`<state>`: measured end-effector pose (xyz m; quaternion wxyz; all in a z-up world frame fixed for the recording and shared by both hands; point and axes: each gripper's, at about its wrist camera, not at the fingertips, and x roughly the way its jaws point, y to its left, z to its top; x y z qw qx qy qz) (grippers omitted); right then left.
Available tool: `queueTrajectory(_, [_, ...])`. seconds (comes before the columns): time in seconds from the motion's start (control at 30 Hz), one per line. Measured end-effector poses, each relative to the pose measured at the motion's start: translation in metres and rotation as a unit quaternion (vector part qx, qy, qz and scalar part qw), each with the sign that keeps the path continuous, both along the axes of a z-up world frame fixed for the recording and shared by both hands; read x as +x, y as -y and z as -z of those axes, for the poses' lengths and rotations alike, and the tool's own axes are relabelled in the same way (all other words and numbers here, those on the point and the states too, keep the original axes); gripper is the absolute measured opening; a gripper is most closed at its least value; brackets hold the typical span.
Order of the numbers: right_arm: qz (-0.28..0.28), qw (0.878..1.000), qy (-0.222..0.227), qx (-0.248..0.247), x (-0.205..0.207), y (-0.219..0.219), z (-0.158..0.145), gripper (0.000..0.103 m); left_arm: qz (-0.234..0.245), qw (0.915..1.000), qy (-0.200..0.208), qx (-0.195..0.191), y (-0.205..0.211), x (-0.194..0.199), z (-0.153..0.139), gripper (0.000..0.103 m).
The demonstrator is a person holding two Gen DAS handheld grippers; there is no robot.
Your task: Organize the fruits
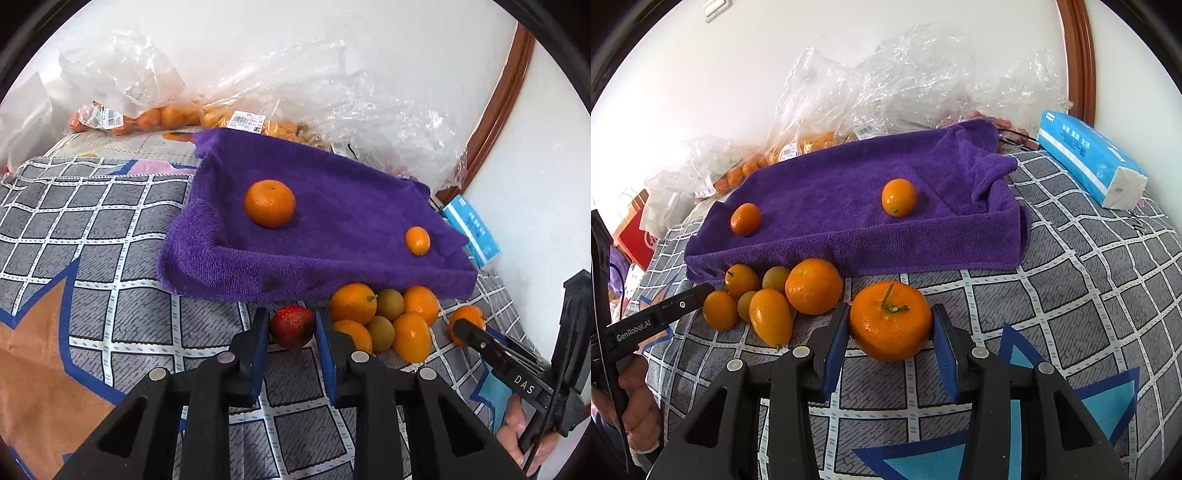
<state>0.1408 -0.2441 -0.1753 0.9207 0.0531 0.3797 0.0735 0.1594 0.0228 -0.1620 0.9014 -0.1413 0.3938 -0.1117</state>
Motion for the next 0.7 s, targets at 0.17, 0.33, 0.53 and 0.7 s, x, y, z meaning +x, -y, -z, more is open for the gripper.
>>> queueTrajectory(0.17, [-0.005, 1.0, 0.005, -0.001, -0.002, -0.002, -0.002, 0.043, -0.007, 0.9998, 0.018, -0.008, -0.003, -0.005, -0.004, 0.024])
queueTrajectory(0.33, [-0.014, 1.0, 0.019, 0.002, -0.009, -0.004, -0.006, 0.043, -0.01, 0.9991, 0.038, -0.014, -0.006, -0.009, -0.009, 0.024])
queueTrajectory(0.53, [-0.002, 1.0, 0.009, -0.002, -0.017, 0.0, -0.008, 0.043, -0.018, 0.9986, 0.043, -0.026, -0.012, -0.011, -0.012, 0.024])
queueTrajectory(0.7, [0.014, 1.0, 0.008, 0.012, -0.025, 0.003, -0.016, 0.043, -0.033, 0.9979, 0.053, -0.016, -0.015, -0.015, -0.017, 0.024])
